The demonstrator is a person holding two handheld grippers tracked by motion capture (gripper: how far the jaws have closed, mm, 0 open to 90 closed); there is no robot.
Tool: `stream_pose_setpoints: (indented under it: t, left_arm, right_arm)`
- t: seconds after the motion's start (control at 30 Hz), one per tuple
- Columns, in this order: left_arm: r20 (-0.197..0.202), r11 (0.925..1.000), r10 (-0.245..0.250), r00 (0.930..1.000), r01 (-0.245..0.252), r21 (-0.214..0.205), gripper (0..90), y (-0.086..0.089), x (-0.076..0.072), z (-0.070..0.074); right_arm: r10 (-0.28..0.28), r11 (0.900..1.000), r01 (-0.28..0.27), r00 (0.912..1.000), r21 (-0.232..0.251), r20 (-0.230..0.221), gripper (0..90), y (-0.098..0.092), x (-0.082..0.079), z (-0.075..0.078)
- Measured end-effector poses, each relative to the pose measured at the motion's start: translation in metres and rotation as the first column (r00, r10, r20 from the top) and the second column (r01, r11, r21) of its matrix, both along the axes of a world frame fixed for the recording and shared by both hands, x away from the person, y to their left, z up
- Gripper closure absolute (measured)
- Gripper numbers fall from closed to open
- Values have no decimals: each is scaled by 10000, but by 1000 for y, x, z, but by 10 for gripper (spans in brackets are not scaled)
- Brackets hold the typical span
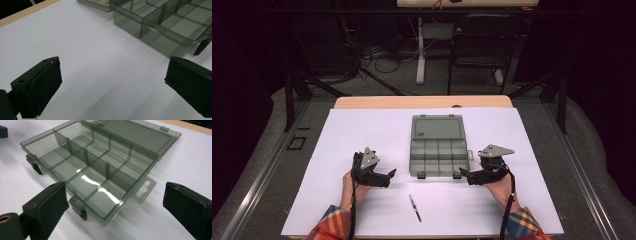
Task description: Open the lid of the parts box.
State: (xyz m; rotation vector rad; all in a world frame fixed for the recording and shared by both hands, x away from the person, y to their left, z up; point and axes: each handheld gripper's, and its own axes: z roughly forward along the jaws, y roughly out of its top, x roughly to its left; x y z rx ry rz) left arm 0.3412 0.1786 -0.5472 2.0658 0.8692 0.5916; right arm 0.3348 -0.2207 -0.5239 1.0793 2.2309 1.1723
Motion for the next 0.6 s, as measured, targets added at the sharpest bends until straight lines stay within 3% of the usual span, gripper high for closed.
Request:
stream_pose_setpoints:
  t: [0.33, 0.6]
  left_arm:
    - [263, 10000, 86, 9996, -85, -37, 2, -1, -20, 3]
    - [319, 9999, -161, 9994, 159, 58, 1, -3, -29, 1]
  right_arm:
    - [259, 9997, -259, 9996, -15, 122, 9, 6, -15, 2]
    - [515, 9986, -515, 9987, 82, 10, 0, 15, -26, 3]
